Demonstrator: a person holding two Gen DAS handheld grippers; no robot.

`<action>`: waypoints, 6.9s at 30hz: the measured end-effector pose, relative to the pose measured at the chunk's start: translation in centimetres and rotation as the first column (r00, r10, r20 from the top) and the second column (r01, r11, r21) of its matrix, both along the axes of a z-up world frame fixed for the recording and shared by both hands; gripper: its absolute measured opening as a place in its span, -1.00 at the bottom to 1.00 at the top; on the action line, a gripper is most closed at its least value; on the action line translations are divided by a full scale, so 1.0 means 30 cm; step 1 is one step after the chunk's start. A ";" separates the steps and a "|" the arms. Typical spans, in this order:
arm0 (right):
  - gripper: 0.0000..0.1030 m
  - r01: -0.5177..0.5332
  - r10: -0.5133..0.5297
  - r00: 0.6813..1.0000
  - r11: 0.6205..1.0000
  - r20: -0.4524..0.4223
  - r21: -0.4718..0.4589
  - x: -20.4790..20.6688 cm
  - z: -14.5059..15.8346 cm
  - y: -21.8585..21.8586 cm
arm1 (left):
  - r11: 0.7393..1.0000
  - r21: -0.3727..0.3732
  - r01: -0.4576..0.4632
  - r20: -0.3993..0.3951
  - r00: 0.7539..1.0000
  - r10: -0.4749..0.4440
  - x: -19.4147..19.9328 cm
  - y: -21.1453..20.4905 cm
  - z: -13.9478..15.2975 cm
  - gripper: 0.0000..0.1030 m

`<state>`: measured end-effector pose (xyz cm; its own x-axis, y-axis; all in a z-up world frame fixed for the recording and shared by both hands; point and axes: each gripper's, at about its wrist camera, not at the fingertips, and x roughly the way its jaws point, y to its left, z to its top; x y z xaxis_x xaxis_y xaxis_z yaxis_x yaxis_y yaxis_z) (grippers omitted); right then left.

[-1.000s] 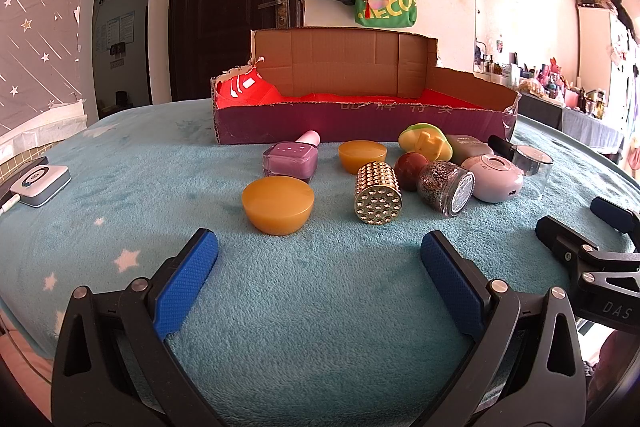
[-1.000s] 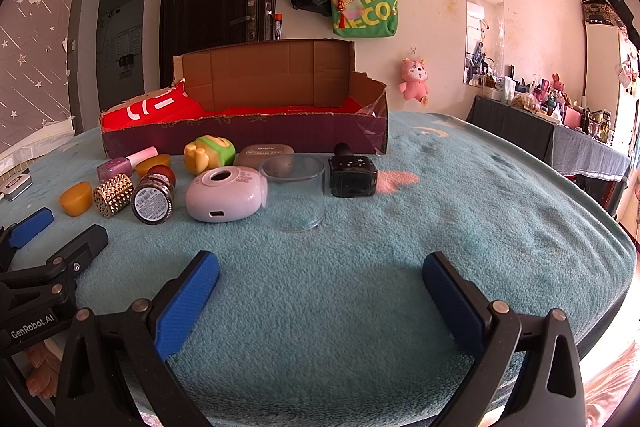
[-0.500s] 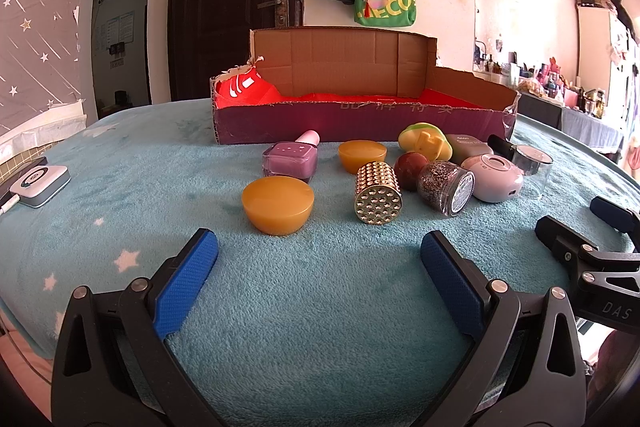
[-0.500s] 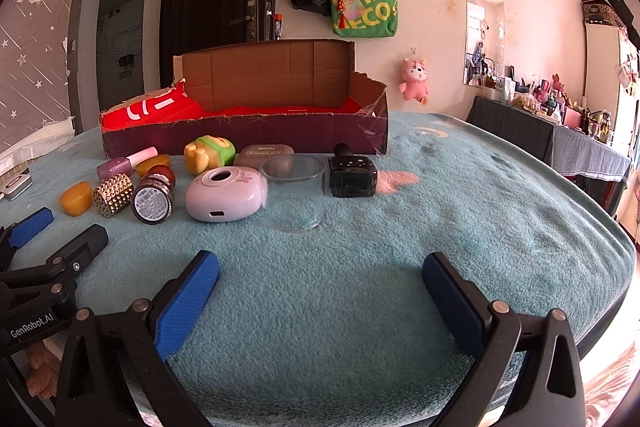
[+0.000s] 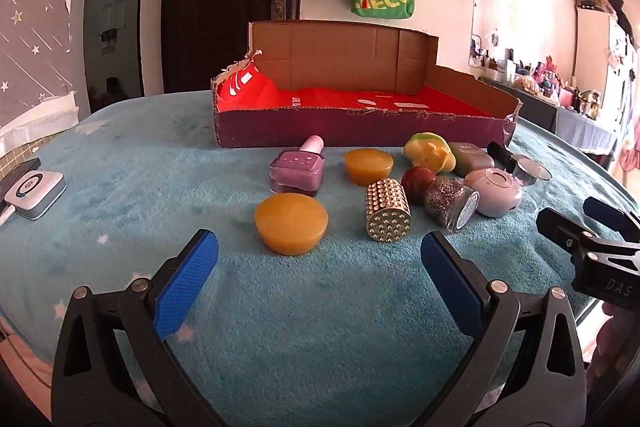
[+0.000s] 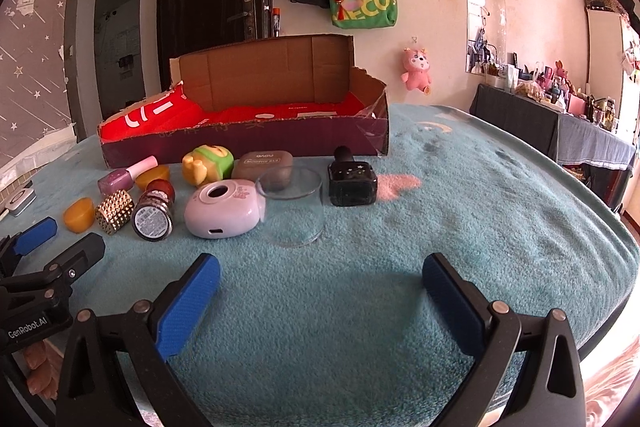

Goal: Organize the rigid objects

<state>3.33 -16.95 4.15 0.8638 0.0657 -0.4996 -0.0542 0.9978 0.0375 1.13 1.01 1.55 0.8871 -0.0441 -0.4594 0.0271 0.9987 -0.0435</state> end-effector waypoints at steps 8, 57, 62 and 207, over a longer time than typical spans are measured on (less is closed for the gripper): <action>1.00 0.024 -0.024 1.000 1.000 0.004 0.003 0.049 0.054 -0.023 | 1.000 0.001 -0.019 -0.064 0.998 0.019 0.034 0.053 0.044 1.00; -0.13 -0.152 0.154 0.988 0.985 -0.018 0.082 0.327 0.234 -0.016 | 0.995 -0.032 0.093 -0.148 0.984 -0.097 0.326 0.104 0.240 -0.30; -0.13 -0.162 0.164 0.985 0.986 -0.055 0.041 0.474 0.262 0.004 | 0.994 -0.025 0.110 -0.194 0.975 -0.113 0.461 0.100 0.261 -0.30; 1.00 -0.048 0.049 0.987 0.999 0.151 -0.007 -0.056 0.023 0.047 | 1.000 0.009 0.001 0.059 0.998 -0.001 -0.046 -0.020 0.038 0.96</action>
<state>1.66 -15.53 4.83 0.9252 0.1079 -0.3637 -0.1073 0.9940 0.0219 -0.26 0.40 2.67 0.9126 -0.0410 -0.4067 0.0302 0.9990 -0.0328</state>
